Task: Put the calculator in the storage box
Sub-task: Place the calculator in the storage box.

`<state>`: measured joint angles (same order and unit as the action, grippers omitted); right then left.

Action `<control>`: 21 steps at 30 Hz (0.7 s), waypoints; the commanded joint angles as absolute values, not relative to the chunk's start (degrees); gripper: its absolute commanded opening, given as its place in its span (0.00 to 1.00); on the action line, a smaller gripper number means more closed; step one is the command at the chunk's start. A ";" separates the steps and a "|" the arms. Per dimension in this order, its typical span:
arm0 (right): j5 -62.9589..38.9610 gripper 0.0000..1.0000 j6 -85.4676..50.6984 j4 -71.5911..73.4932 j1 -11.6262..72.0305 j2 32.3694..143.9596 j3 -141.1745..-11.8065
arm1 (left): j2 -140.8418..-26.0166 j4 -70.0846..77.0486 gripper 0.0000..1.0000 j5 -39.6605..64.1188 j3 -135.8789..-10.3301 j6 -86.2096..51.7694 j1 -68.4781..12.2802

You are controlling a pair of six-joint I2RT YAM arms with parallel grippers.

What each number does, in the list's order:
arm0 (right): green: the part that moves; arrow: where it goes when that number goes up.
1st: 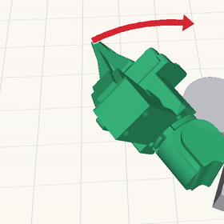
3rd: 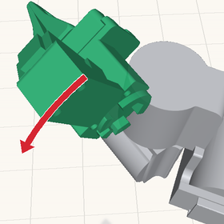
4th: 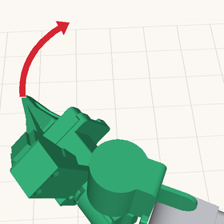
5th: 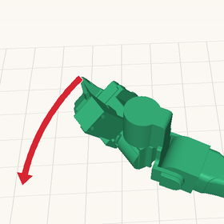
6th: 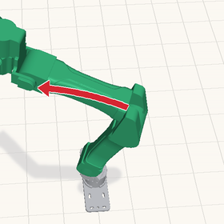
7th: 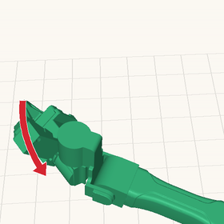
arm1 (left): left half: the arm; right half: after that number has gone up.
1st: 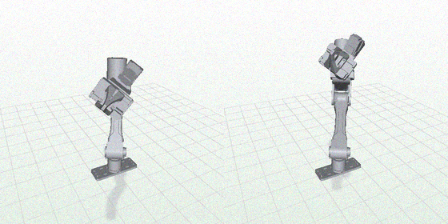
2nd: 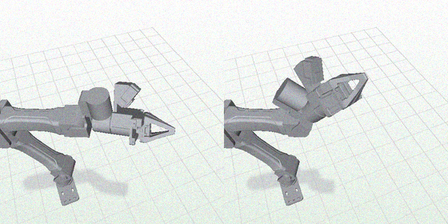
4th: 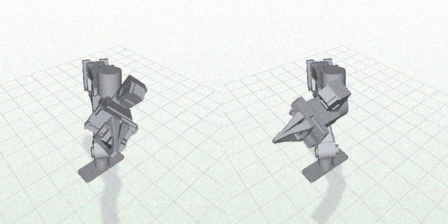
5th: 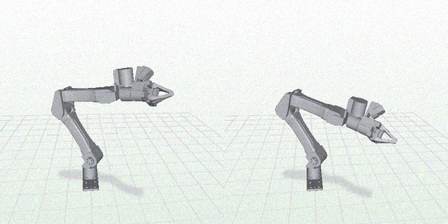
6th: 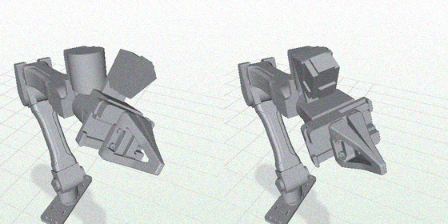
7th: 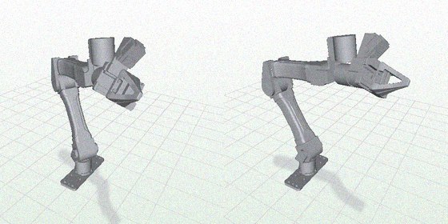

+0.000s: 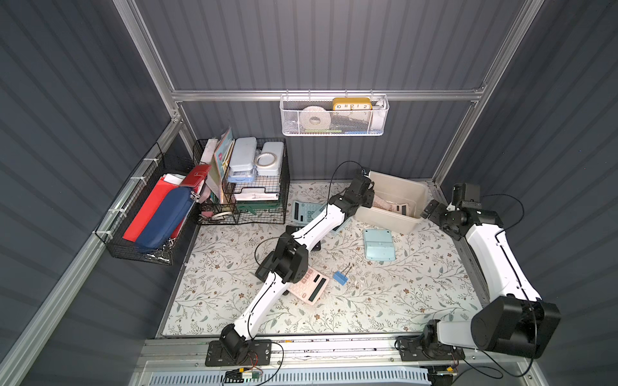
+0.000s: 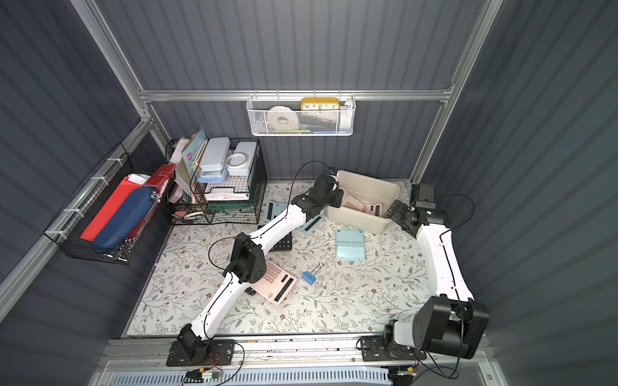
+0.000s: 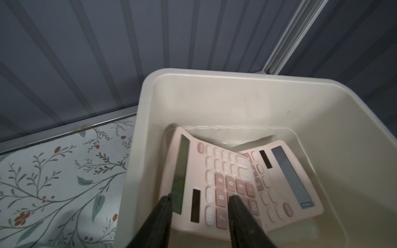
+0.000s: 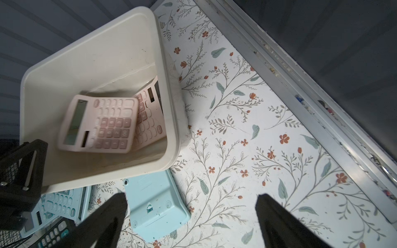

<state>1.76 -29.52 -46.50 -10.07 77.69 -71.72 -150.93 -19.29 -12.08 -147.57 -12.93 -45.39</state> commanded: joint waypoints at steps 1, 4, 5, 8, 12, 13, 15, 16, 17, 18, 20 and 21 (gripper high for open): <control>1.76 0.99 -28.48 -45.79 -10.27 78.18 -71.08 | -149.02 -20.30 0.50 -12.74 -149.63 -13.63 -45.35; 0.41 0.99 -27.87 -46.22 -10.20 77.66 -71.06 | -146.93 -20.48 0.54 -12.66 -149.92 -14.06 -45.32; -0.45 0.99 -27.52 -46.22 -10.24 77.32 -71.02 | -146.06 -20.57 0.56 -12.36 -149.86 -14.32 -45.35; -5.16 0.99 -25.95 -46.10 -10.25 75.76 -70.68 | -142.71 -21.13 0.60 -11.34 -149.55 -15.27 -45.34; -12.51 0.99 -24.04 -44.74 -10.27 72.66 -68.95 | -136.24 -21.47 0.73 -9.42 -145.79 -16.67 -45.27; -13.57 0.99 -23.68 -44.46 -10.20 71.86 -68.38 | -134.49 -21.53 0.77 -9.24 -144.06 -17.02 -45.35; -17.55 0.99 -23.18 -43.90 -9.99 70.15 -67.05 | -130.20 -21.54 0.85 -8.90 -139.16 -17.29 -45.28; -18.55 0.99 -23.12 -43.71 -9.76 69.79 -66.38 | -128.35 -21.70 0.88 -8.88 -136.87 -17.40 -45.35; -19.36 0.99 -23.03 -43.50 -9.44 68.19 -65.75 | -126.26 -21.92 0.92 -8.88 -134.24 -17.48 -45.35; -20.27 0.99 -22.85 -43.38 -8.92 67.33 -65.21 | -124.15 -22.26 0.96 -8.86 -131.48 -17.65 -45.30; -21.57 0.99 -22.42 -43.54 -7.74 66.18 -64.56 | -120.18 -22.67 0.99 -9.04 -126.12 -18.16 -45.35; -22.07 0.99 -22.33 -43.66 -6.89 65.69 -64.36 | -117.88 -22.65 0.99 -9.22 -122.92 -18.58 -45.34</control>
<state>-17.50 -23.92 -44.91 -8.64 67.18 -65.28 -121.27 -20.93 -9.89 -129.21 -17.47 -45.34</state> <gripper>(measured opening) 0.990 0.990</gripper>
